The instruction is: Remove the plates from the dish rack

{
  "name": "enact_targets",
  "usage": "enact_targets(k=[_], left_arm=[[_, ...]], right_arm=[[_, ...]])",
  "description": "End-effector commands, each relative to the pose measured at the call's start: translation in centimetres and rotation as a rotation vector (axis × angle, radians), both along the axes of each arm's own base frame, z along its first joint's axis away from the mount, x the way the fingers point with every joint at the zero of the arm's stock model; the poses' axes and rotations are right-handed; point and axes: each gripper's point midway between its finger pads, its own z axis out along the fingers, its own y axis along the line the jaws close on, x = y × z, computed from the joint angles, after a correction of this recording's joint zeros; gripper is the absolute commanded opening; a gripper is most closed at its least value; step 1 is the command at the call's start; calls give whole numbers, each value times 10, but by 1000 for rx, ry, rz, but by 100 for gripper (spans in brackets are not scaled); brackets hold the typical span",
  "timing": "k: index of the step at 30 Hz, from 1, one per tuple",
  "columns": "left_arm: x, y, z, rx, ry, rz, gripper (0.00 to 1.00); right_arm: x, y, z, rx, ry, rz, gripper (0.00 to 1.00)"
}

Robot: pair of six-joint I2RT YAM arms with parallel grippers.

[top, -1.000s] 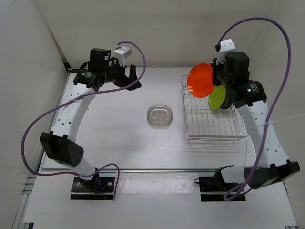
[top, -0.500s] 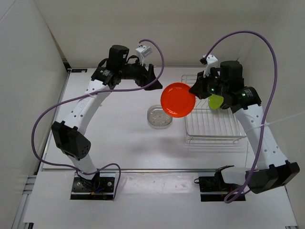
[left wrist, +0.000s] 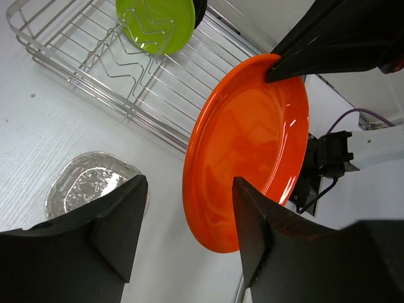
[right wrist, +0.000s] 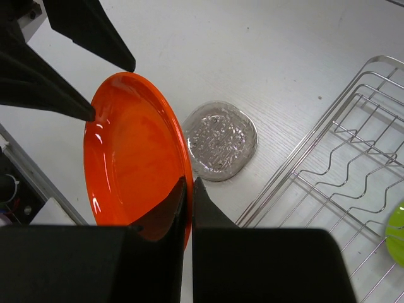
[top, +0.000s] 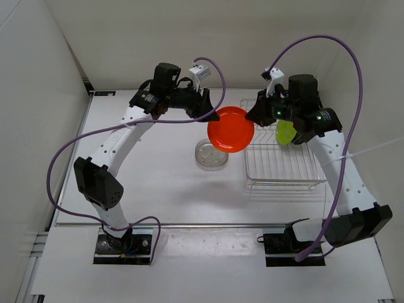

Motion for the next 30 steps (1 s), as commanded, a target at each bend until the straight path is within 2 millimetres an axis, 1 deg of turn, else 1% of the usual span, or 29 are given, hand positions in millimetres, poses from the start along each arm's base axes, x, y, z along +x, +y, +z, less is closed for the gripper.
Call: enact_targets(k=[1,2,3,4,5,8,9,10,11,13,14,15,16,17,18,19,20,21,22,23,24,25,26,27,28,29,30], left_arm=[[-1,-1,18,-21,-48,-2,66],[-2,-5,14,-17,-40,-11,61],[-2,-5,14,-17,-40,-11,57],[-2,-5,14,-17,-40,-11,56],[-2,-5,14,-17,-40,-11,52],[-1,-4,13,-13,-42,-3,45],[-1,-4,13,-13,-42,-3,41],[-1,-4,13,-13,-42,-3,35],[-1,-4,13,-13,-42,-3,25],[2,-4,13,-7,-45,11,11],[3,-3,12,-4,-47,19,11],[4,-1,16,-2,-60,36,11],[6,0,10,10,-53,48,11],[6,5,20,10,-80,77,11],[6,8,18,18,-82,92,11],[10,12,15,35,-86,126,11],[9,15,14,42,-89,142,11],[7,19,19,42,-103,159,11],[12,28,12,67,-106,194,11],[16,38,10,82,-118,226,11],[15,45,15,93,-146,256,11],[25,64,-1,159,-163,333,11],[30,76,-4,187,-189,377,11],[40,97,-9,217,-201,443,11],[41,118,-23,259,-190,492,11],[44,132,-31,277,-180,517,11],[52,161,-41,296,-151,583,11]], right_arm=[[4,6,38,54,-104,17,0],[3,6,41,57,-113,17,0],[3,6,41,57,-113,17,0],[3,6,41,57,-113,17,0],[3,6,41,57,-113,17,0],[4,5,49,58,-132,9,0],[4,5,49,58,-132,9,0],[4,5,49,58,-132,9,0],[4,5,49,58,-132,9,0],[4,5,45,61,-116,6,0],[4,5,45,61,-116,6,0],[2,4,48,64,-125,6,0],[2,4,44,61,-115,6,0],[2,6,42,64,-114,14,9],[2,6,42,65,-114,14,19],[2,6,34,53,-101,17,28],[0,5,37,56,-111,17,54],[1,4,31,48,-98,9,71],[3,3,28,43,-98,1,81],[6,0,27,33,-101,-21,97],[9,-3,26,23,-105,-42,100],[9,-6,25,14,-108,-61,100],[11,-9,20,-4,-109,-75,100],[12,-13,23,-11,-121,-95,100],[15,-23,21,-44,-138,-145,100],[18,-27,16,-67,-140,-165,100],[18,-33,20,-75,-155,-193,100]])
